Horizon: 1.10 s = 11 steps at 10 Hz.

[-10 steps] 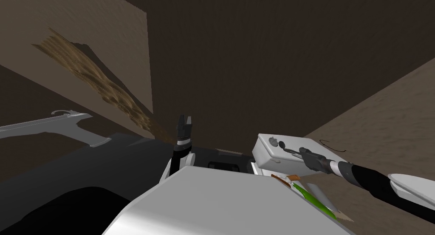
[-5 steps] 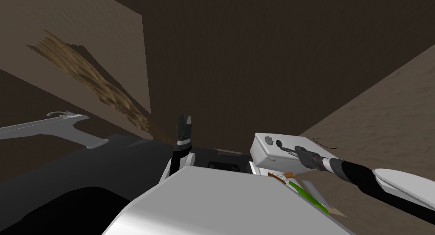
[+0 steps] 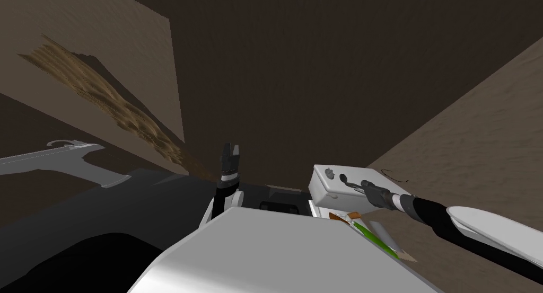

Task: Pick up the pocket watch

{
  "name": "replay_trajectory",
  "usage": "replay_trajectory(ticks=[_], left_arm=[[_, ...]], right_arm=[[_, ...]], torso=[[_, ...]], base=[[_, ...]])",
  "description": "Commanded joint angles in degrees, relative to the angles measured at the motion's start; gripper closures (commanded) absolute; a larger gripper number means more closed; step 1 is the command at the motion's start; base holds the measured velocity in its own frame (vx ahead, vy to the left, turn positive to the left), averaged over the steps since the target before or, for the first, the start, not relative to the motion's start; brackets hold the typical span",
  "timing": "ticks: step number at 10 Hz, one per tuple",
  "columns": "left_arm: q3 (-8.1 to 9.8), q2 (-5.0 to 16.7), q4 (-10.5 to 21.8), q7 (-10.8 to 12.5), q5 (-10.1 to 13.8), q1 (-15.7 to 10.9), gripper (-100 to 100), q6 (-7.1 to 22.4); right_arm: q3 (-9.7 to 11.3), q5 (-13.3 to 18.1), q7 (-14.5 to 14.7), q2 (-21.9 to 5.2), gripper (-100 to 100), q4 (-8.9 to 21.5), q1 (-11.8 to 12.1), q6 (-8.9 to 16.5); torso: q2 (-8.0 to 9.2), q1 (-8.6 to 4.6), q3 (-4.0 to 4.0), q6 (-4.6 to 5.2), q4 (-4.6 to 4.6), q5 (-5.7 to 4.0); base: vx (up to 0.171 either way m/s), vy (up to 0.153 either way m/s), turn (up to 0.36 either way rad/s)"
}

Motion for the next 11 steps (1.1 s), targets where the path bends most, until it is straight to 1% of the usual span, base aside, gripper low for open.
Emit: replay_trajectory(ticks=[1, 2, 3, 4, 5, 6, 7, 8, 9, 10, 11], left_arm=[[0.0, 0.0, 0.0, 0.0, 0.0, 0.0, 0, 0.0], [0.0, 0.0, 0.0, 0.0, 0.0, 0.0, 0, 0.0], [0.0, 0.0, 0.0, 0.0, 0.0, 0.0, 0, 0.0], [0.0, 0.0, 0.0, 0.0, 0.0, 0.0, 0, 0.0], [0.0, 0.0, 0.0, 0.0, 0.0, 0.0, 0, 0.0], [0.0, 0.0, 0.0, 0.0, 0.0, 0.0, 0, 0.0], [0.0, 0.0, 0.0, 0.0, 0.0, 0.0, 0, 0.0], [0.0, 0.0, 0.0, 0.0, 0.0, 0.0, 0, 0.0], [0.0, 0.0, 0.0, 0.0, 0.0, 0.0, 0, 0.0], [0.0, 0.0, 0.0, 0.0, 0.0, 0.0, 0, 0.0], [0.0, 0.0, 0.0, 0.0, 0.0, 0.0, 0, 0.0]], right_arm=[[0.2, 0.2, -1.2, -0.4, 100, -2.3, 0.2, 1.2], [1.2, 1.2, -3.7, -1.7, 100, -4.4, 1.9, 3.7], [1.2, 1.2, -4.3, -1.7, 100, -6.2, 1.9, 4.5], [2.3, 2.2, -6.2, -2.9, 100, -7.9, 3.5, 6.5], [2.3, 2.2, -7.3, -2.9, 100, -9.9, 3.5, 7.8], [2.3, 2.2, -7.3, -2.9, 100, -10.7, 3.5, 7.8], [3.4, 3.3, -9.8, -4.2, 100, -12.6, 5.2, 10.5], [3.4, 3.3, -10.3, -4.2, 100, -14.3, 5.2, 11.1], [3.4, 3.3, -10.3, -4.2, 100, -14.8, 5.2, 11.1], [4.5, 4.3, -12.9, -5.4, 100, -17.0, 6.8, 13.7], [4.5, 4.3, -13.4, -5.4, 100, -18.8, 6.8, 14.4]], torso=[[0.0, 0.0, 0.0, 0.0, 0.0, 0.0], [-0.03, 0.16, -0.01, -0.03, 0.01, 0.05], [-0.01, 0.11, -0.01, 0.03, -0.01, 0.04], [-0.02, 0.09, 0.0, 0.01, 0.01, 0.04], [0.02, 0.01, 0.01, 0.05, -0.01, 0.02], [0.0, 0.05, 0.01, -0.02, 0.02, 0.02], [-0.03, 0.15, -0.01, -0.01, 0.01, 0.04], [0.0, 0.12, 0.0, 0.04, 0.01, 0.05], [0.01, 0.1, 0.02, 0.02, 0.03, 0.04], [-0.01, 0.17, 0.01, 0.0, 0.03, 0.04], [-0.01, 0.07, 0.0, 0.05, 0.01, 0.03]], base=[[-0.008, -0.023, 0.006], [-0.008, -0.049, -0.021], [-0.003, -0.053, -0.028], [-0.008, -0.073, -0.033], [-0.013, -0.064, -0.026], [-0.005, -0.028, 0.014], [-0.005, -0.045, -0.023], [-0.007, -0.052, -0.029], [-0.004, -0.03, -0.002], [0.005, -0.061, -0.026], [-0.009, -0.057, -0.023]])
